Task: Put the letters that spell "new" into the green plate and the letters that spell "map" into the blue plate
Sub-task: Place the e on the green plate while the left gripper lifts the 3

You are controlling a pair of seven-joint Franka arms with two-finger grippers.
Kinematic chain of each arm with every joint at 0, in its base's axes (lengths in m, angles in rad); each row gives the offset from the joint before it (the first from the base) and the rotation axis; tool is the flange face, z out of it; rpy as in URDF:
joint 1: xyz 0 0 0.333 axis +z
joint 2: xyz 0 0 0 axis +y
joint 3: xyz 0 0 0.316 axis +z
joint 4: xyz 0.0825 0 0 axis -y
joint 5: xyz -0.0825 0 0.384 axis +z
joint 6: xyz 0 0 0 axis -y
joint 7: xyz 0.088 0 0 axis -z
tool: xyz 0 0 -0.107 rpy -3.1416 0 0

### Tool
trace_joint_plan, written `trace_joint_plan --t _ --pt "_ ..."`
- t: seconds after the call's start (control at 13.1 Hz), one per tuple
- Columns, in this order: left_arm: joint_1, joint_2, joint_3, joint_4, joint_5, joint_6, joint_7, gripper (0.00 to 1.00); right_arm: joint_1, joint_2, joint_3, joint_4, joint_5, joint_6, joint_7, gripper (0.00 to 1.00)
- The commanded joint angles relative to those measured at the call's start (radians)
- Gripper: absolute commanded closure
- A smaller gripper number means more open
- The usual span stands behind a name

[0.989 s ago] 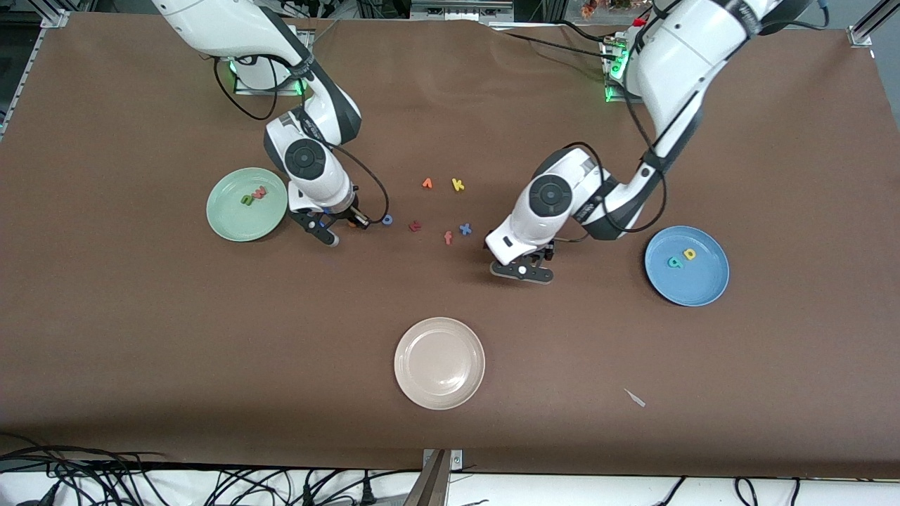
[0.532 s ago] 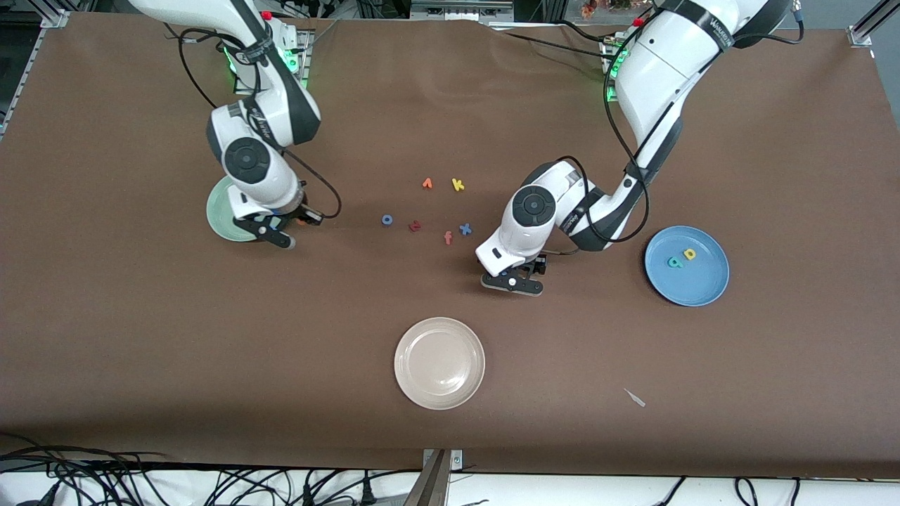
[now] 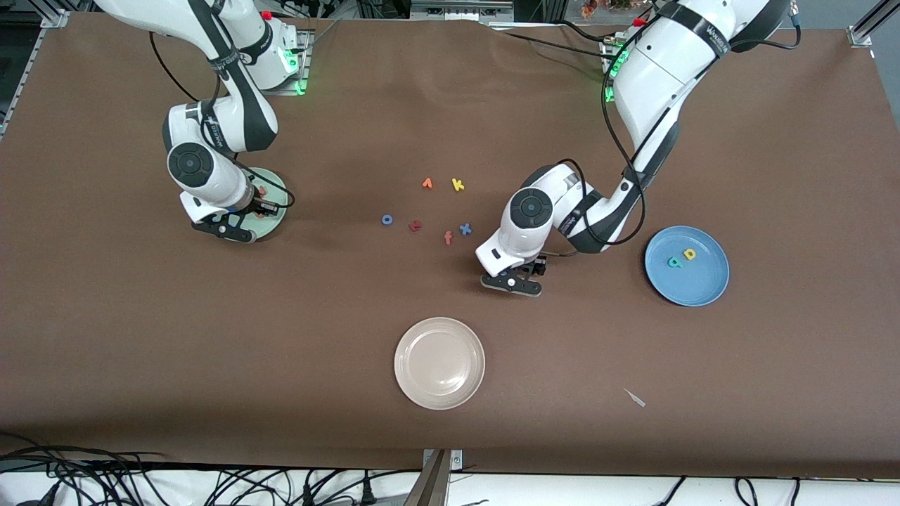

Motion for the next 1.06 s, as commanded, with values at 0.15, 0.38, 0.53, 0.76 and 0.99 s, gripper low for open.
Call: trace_joint_plan --t 0.15,0.38,0.53,0.76,0.99 --pt "-0.015 0.019 0.004 0.031 0.019 -0.012 -0.008 0.23 0.004 -0.043 -0.002 -0.003 0.018 -0.017 -0.028 0.0" --pt "-0.015 0.024 0.002 0.032 0.018 -0.012 -0.009 0.36 0.004 -0.057 0.001 0.121 0.021 -0.165 -0.031 0.0" --pt "-0.015 0.024 0.004 0.032 0.019 -0.012 -0.008 0.49 0.007 -0.043 0.008 0.296 0.022 -0.366 -0.034 0.0" --pt "-0.015 0.031 0.004 0.04 0.019 -0.012 -0.008 0.59 0.007 -0.054 0.008 0.505 0.022 -0.532 -0.1 0.0" --pt "-0.017 0.037 0.004 0.043 0.021 -0.012 -0.006 0.78 0.007 -0.06 -0.005 0.716 0.024 -0.648 -0.17 0.0"
